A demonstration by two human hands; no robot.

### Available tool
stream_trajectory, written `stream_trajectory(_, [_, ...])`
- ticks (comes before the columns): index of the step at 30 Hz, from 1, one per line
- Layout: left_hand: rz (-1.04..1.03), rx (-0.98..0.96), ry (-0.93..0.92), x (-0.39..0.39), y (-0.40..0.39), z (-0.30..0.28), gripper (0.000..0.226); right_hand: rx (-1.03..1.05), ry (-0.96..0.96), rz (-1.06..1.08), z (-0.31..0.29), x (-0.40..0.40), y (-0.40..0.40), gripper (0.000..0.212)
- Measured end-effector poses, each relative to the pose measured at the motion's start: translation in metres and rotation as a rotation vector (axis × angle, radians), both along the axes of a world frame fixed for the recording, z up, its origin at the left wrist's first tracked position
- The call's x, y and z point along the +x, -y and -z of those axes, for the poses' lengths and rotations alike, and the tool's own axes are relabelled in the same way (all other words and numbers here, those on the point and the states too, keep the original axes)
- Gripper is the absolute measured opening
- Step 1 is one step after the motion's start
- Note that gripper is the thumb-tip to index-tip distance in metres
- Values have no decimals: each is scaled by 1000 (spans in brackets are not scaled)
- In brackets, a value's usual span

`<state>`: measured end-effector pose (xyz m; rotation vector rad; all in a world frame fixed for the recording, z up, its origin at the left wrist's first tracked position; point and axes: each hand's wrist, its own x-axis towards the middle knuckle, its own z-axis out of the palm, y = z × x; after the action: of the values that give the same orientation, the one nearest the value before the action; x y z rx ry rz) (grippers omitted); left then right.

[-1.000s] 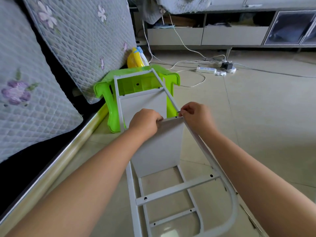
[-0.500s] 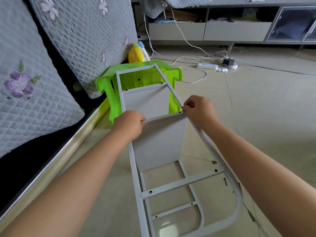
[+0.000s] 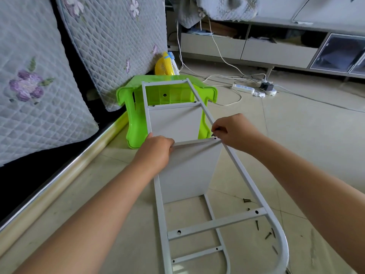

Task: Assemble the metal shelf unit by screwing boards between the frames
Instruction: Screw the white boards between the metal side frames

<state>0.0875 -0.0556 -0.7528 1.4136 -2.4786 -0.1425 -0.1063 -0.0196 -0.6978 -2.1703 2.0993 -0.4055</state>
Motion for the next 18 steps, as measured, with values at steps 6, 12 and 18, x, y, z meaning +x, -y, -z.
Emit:
stream_trajectory(6, [-42,14,50,-1,7,3,18,97,-87,-38,-6,-2,5,21])
stream_trajectory(12, [-42,32,48,-1,7,3,16,117,-172,-36,-10,-6,9,23])
stream_trajectory(18, [-73,5,163,-5,10,2,17,203,-302,-91,-12,1,15,26])
